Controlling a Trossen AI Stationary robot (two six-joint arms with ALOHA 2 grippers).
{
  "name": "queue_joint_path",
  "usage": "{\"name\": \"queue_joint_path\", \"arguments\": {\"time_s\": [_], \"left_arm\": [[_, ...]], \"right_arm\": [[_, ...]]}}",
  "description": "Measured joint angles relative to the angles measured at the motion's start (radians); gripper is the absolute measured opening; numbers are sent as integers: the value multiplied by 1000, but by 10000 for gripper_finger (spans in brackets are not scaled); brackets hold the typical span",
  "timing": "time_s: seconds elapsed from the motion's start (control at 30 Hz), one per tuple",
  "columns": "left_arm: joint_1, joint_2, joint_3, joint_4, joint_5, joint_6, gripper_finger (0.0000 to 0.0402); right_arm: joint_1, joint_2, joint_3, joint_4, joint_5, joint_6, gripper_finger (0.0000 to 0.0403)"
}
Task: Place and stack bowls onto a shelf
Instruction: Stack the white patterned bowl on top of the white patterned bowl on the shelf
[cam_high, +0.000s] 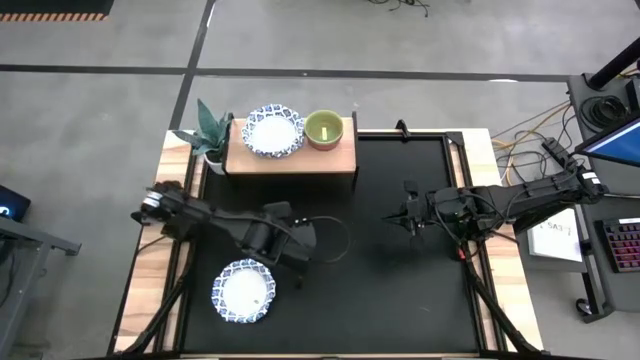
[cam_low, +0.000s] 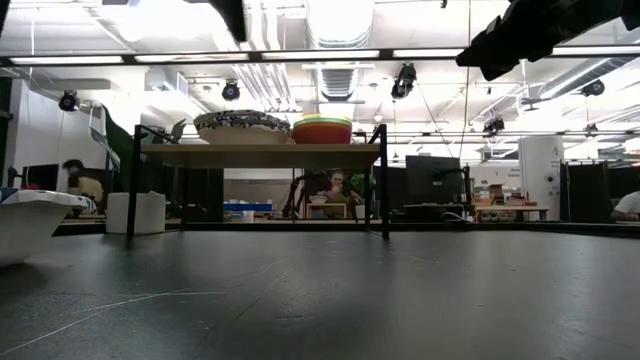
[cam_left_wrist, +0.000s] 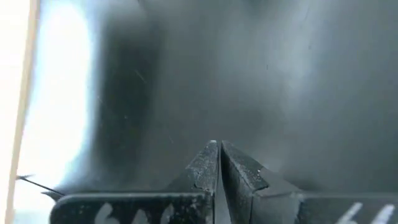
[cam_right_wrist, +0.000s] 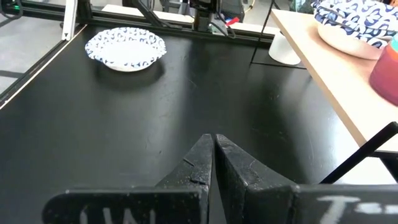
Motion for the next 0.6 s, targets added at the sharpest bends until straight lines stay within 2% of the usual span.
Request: {"name": "queue_joint_path", "arguments": {"time_s": [0.17,0.37,0.47,0.6], "left_arm": [[-17,-123,-272,162,62,-82,0],[-30,-289,-596,433,239,-166,0],[-48,-350,-718,541,306,-258,0],[-63,-378,-818,555,398,-459,0]], "right_arm": [[0,0,0,9,0,-9,9],[0,0,0,41,0,-27,9],[0,0,0,44,0,-40,9],[0,0,0,45,0,-46,9]]}}
